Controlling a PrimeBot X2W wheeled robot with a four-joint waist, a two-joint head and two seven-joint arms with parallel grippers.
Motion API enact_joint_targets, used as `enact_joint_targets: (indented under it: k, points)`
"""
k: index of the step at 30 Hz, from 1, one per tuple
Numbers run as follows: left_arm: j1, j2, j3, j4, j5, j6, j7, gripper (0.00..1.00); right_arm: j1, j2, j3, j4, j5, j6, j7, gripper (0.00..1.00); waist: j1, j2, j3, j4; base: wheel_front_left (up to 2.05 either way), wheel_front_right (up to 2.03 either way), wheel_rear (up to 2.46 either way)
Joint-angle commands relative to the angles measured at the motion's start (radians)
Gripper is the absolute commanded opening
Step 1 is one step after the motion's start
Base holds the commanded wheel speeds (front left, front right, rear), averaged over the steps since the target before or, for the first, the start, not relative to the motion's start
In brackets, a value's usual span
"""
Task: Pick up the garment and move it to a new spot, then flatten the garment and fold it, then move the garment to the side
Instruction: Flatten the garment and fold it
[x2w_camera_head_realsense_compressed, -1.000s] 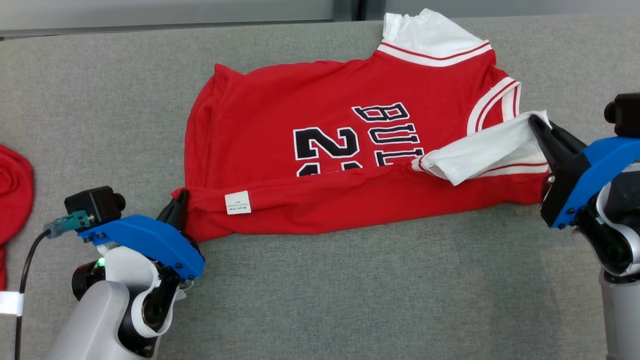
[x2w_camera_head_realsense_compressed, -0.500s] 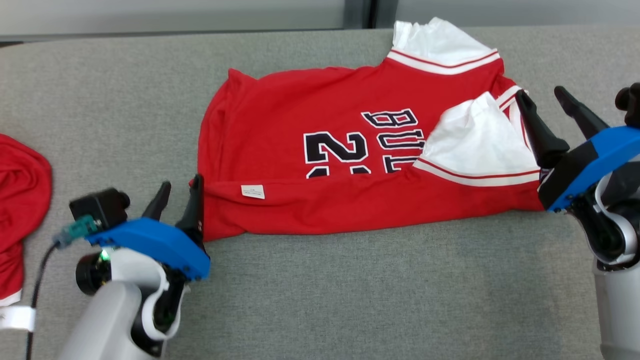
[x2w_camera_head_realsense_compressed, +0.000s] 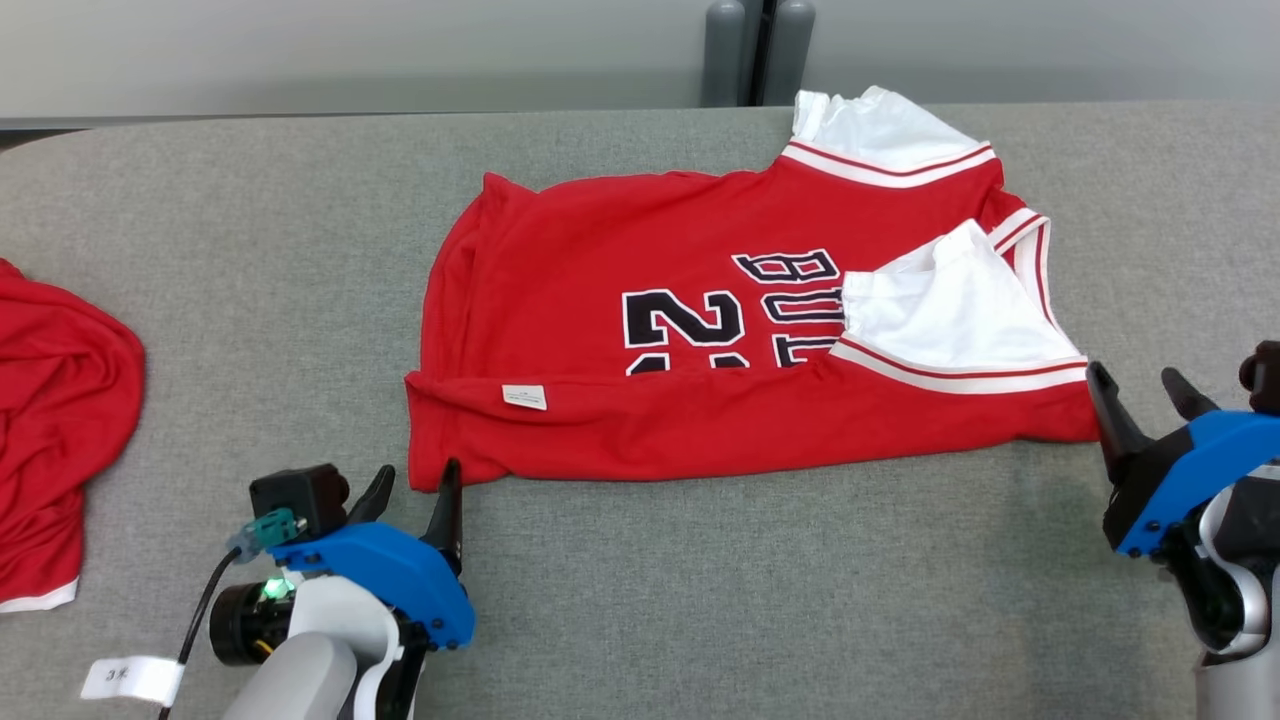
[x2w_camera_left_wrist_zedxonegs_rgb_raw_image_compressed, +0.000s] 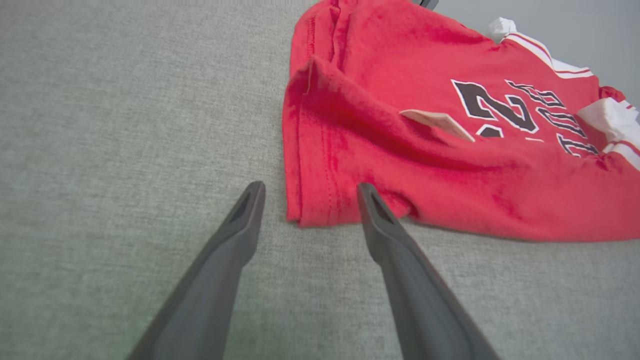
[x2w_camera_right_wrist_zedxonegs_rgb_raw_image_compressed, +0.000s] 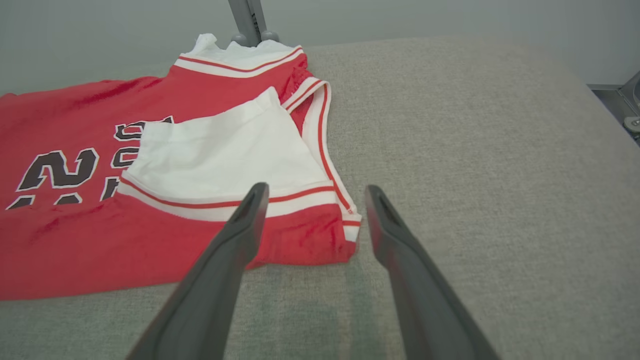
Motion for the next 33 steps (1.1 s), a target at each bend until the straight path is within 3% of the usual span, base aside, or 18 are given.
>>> enact_joint_targets:
  k: [1,8,9,10,11,23,24,25,33]
  points:
    - [-0.031,-0.009,-0.001,0.020,0.008,-0.001,-0.009,1.00,0.008,0.007,-0.015,0.013,-0.023,0.001,-0.019,1.00,0.0001,0.0000,0.005,-0.001,0.00,0.00,0.00]
    - [-0.084,-0.037,-0.013,0.124,0.004,-0.006,0.004,1.00,-0.057,0.042,-0.055,0.117,-0.110,0.000,-0.089,1.00,0.0001,0.0000,0.038,-0.012,0.00,0.00,0.00]
    - [-0.088,-0.039,-0.018,0.138,0.004,-0.005,0.012,0.89,-0.066,0.046,-0.057,0.136,-0.116,0.001,-0.090,1.00,0.0001,0.0000,0.042,-0.013,0.00,0.00,0.00]
    - [-0.091,-0.043,-0.021,0.152,0.003,-0.006,0.017,0.21,-0.077,0.049,-0.063,0.156,-0.119,0.001,-0.093,1.00,0.0001,0.0000,0.045,-0.013,0.00,0.00,0.00]
    - [-0.091,-0.048,-0.024,0.164,-0.004,-0.010,0.025,0.00,-0.088,0.051,-0.066,0.176,-0.124,0.001,-0.091,1.00,0.0001,0.0000,0.049,-0.013,0.00,0.00,0.00]
    - [-0.109,-0.062,-0.030,0.209,-0.018,-0.043,0.004,0.00,-0.177,0.055,-0.088,0.392,-0.159,0.001,-0.081,1.00,0.0001,0.0000,0.085,-0.001,0.00,0.00,0.00]
    - [-0.109,-0.062,-0.032,0.210,-0.018,-0.044,0.003,0.00,-0.177,0.056,-0.085,0.411,-0.155,0.001,-0.074,0.29,0.0001,0.0000,0.084,0.000,0.00,0.00,0.00]
    - [-0.109,-0.062,-0.035,0.211,-0.018,-0.045,0.003,0.00,-0.177,0.057,-0.077,0.423,-0.143,0.001,-0.070,0.00,0.0001,0.0000,0.082,0.002,0.00,0.00,0.00]
    - [-0.057,-0.018,-0.034,0.159,-0.017,-0.045,0.002,0.00,-0.099,0.053,-0.075,0.323,-0.061,0.000,-0.091,0.00,0.0001,0.0000,0.023,-0.003,0.00,0.00,0.00]
